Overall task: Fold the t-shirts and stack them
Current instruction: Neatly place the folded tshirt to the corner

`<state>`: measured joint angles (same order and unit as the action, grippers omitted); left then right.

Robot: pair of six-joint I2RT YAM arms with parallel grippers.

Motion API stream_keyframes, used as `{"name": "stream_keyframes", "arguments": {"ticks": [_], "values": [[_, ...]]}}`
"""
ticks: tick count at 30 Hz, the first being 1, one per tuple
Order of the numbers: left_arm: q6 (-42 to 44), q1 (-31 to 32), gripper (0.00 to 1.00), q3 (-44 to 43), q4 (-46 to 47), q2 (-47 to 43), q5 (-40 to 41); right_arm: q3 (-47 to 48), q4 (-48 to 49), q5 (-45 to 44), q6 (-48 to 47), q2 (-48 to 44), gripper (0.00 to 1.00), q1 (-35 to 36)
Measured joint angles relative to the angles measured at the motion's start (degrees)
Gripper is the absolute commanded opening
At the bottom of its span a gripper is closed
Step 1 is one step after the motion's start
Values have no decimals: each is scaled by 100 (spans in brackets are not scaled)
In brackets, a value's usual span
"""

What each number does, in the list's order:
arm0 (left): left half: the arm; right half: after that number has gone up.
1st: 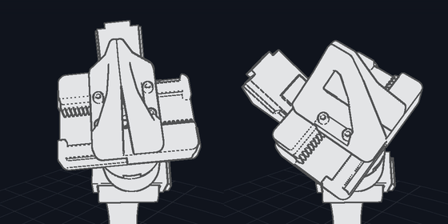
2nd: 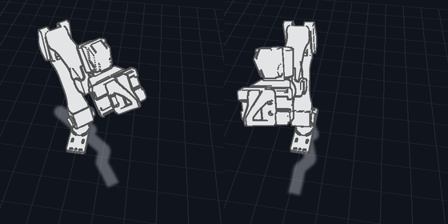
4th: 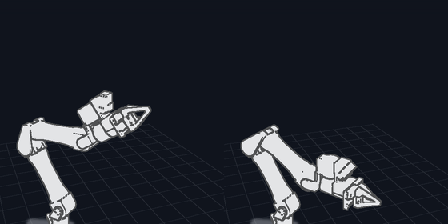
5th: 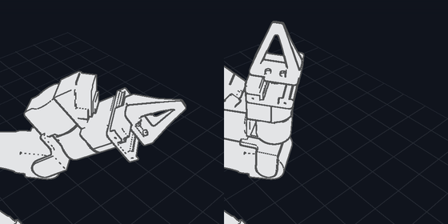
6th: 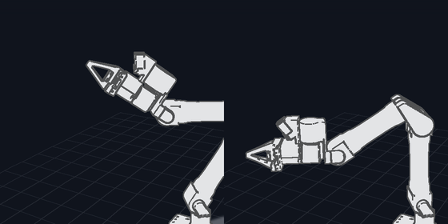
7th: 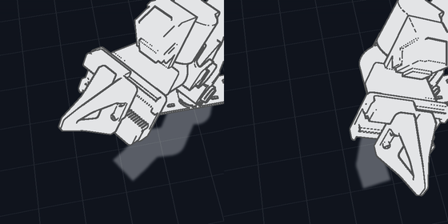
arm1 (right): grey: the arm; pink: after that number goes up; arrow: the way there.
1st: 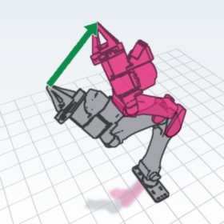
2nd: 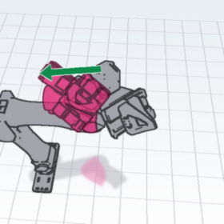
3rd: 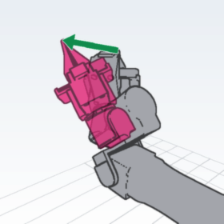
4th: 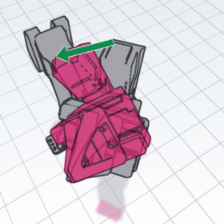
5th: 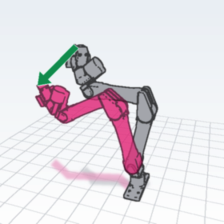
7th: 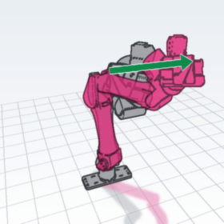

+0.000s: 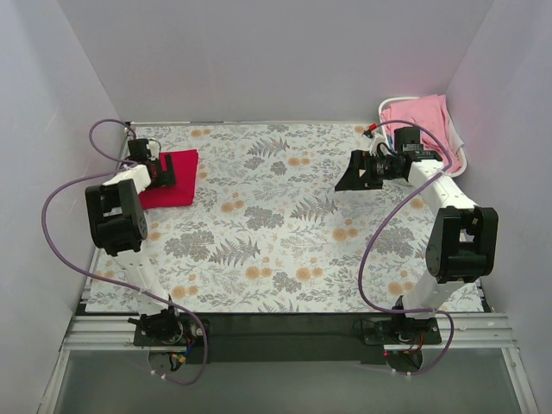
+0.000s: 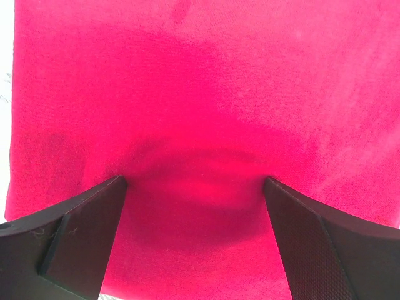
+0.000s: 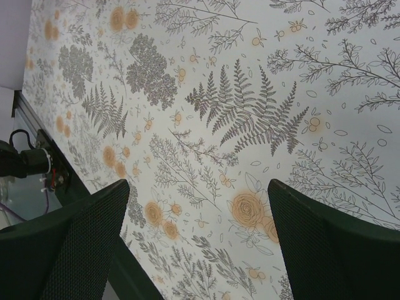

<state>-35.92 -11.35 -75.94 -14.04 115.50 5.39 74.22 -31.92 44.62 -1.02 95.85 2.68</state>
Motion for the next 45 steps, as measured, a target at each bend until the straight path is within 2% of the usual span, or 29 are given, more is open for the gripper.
{"name": "stream_keyframes", "arguments": {"ticks": [15, 22, 27, 32, 39, 45], "values": [[535, -455, 93, -922, -116, 588, -291, 0, -136, -118, -177, 9, 98, 0], [918, -636, 94, -953, -1185, 166, -566, 0, -144, -96, -201, -55, 98, 0], [1115, -879, 94, -721, -1897, -761, -809, 0, -146, -57, -201, -136, 98, 0], [1408, -1180, 94, -144, -2186, -1523, -1093, 0, -144, 11, -199, -184, 98, 0], [1727, -1453, 94, 667, -2468, -1447, -1554, 0, -144, 57, -199, -190, 98, 0], [1670, -1445, 94, 1047, -2249, -1377, -1766, -7, -142, 68, -199, -190, 98, -2]]}}
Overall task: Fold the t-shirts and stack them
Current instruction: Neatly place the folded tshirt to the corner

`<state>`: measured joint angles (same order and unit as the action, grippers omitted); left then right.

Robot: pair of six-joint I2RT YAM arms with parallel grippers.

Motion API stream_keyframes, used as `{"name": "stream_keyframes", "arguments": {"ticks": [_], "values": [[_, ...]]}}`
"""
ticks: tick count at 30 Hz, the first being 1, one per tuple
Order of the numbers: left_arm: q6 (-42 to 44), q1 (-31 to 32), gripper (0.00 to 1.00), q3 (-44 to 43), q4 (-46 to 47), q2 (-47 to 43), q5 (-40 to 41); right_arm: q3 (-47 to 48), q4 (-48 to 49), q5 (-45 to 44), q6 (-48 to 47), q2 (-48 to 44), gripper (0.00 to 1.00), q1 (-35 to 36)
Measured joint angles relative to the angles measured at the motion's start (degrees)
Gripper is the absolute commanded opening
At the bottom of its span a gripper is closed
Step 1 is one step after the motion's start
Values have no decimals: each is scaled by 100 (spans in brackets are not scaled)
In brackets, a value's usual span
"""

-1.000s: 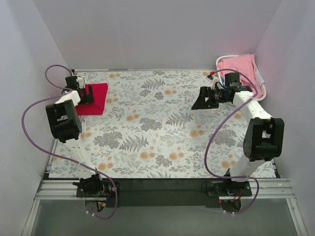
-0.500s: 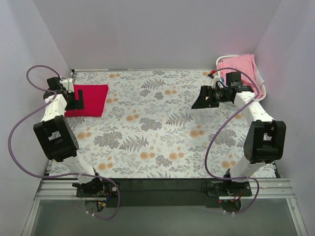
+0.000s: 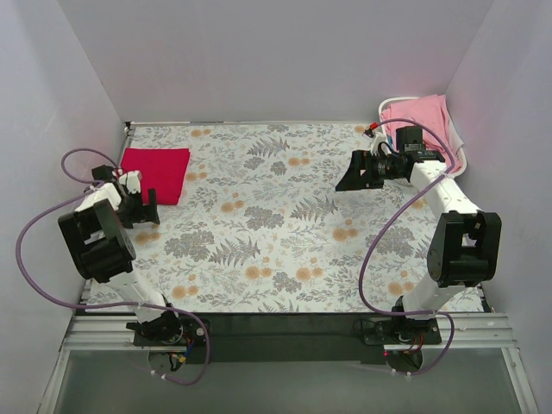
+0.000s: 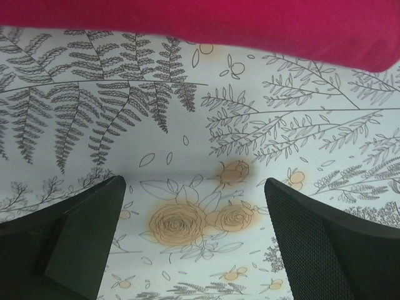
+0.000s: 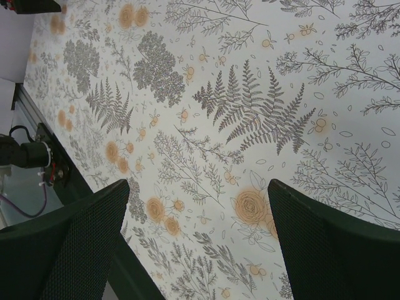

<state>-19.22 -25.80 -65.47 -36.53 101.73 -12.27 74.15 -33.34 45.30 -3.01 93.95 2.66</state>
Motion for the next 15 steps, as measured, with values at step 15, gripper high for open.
{"name": "stream_keyframes", "arguments": {"ticks": [15], "values": [[-367, 87, 93, -883, 1032, 1038, 24, -4, 2, 28, -22, 28, 98, -2]]}}
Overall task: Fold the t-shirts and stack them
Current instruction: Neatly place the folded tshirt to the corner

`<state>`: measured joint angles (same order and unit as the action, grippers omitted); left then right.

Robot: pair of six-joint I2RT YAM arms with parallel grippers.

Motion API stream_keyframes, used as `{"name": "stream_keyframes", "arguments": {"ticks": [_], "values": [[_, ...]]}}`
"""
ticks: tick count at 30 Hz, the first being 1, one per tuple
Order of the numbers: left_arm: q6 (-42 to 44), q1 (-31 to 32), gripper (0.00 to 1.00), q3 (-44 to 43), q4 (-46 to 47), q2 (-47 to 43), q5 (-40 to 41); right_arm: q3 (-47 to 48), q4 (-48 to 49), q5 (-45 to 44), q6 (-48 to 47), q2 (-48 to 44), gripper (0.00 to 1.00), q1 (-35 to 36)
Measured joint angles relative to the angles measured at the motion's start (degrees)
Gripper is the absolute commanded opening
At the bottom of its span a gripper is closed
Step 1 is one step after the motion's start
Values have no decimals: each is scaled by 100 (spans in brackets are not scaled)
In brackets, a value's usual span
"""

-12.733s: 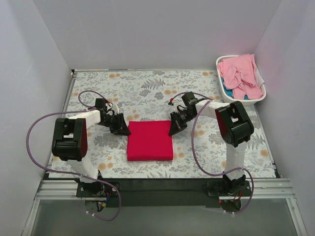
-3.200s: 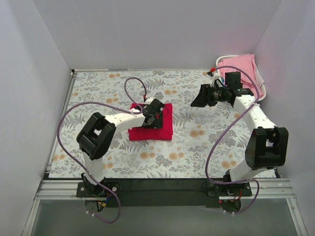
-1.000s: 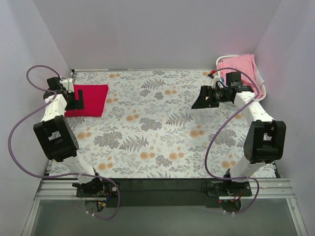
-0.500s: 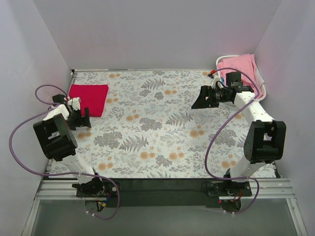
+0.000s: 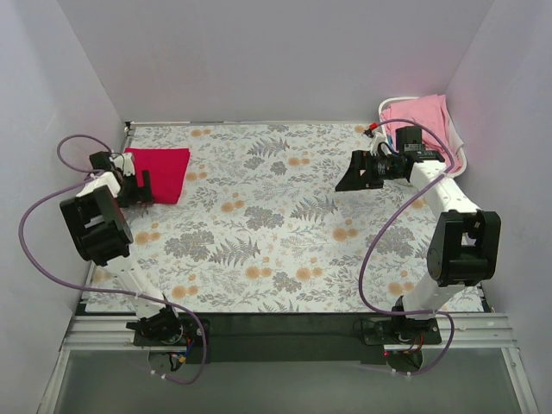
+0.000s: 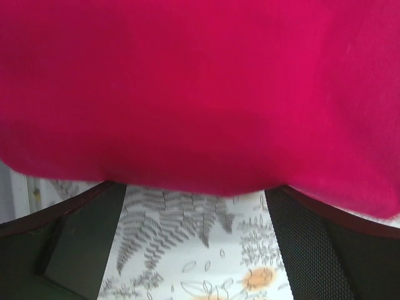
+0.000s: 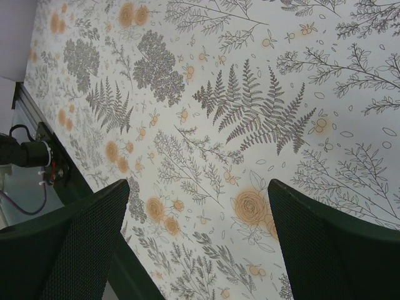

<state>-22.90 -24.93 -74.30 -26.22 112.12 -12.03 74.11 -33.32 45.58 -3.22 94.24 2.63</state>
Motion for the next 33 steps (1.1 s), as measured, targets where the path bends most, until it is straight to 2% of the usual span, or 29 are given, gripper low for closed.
{"name": "stream_keyframes", "arguments": {"ticks": [17, 33], "values": [[-739, 269, 92, -1318, 114, 957, 94, 0, 4, 24, 0, 350, 98, 0], [-909, 603, 92, -2675, 96, 1884, 273, 0, 4, 46, 0, 402, 98, 0]]}}
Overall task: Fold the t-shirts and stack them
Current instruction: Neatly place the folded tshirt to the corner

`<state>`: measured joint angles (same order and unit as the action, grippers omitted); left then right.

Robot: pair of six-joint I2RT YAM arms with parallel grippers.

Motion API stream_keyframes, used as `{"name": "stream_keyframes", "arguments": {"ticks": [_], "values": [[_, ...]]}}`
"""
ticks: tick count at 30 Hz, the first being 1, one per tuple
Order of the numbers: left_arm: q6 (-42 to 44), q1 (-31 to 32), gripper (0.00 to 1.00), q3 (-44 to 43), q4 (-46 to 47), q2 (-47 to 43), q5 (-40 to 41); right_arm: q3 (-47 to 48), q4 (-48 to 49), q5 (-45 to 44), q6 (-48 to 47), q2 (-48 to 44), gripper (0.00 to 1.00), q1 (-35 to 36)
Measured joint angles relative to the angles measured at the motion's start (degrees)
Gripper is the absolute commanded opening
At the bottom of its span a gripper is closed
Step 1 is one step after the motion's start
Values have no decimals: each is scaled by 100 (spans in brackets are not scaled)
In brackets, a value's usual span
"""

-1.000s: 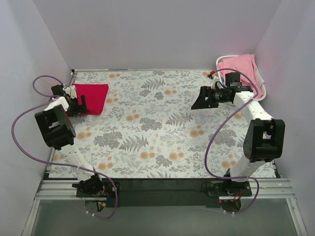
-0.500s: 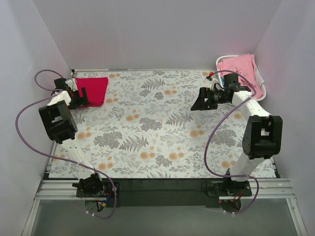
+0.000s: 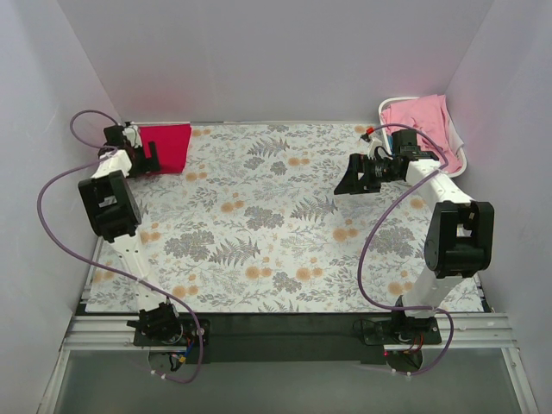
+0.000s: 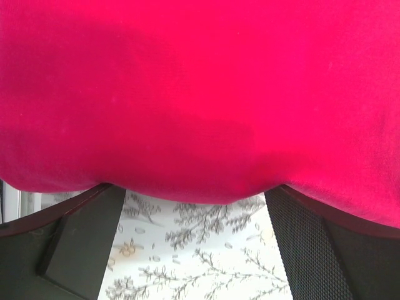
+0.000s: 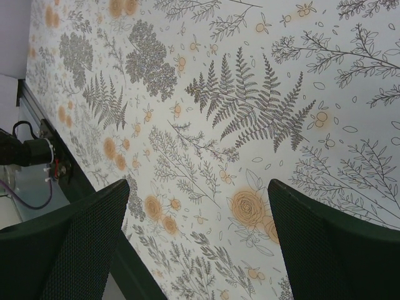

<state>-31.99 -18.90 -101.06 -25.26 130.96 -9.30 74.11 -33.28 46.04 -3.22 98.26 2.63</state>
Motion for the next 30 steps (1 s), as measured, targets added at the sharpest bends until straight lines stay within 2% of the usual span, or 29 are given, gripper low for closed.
{"name": "stream_keyframes", "arguments": {"ticks": [8, 16, 24, 30], "values": [[0, 83, 92, -374, 35, 258, 31, 0, 0, 20, 0, 76, 98, 0], [-15, 98, 93, -238, -83, 103, -271, 0, 0, 50, 0, 85, 98, 0], [-212, 243, 94, 450, -1362, -975, -1137, -7, -4, 22, -20, -267, 98, 0], [-391, 275, 97, 496, -1644, -2238, -1611, -39, -85, -66, -177, -1021, 98, -76]]}}
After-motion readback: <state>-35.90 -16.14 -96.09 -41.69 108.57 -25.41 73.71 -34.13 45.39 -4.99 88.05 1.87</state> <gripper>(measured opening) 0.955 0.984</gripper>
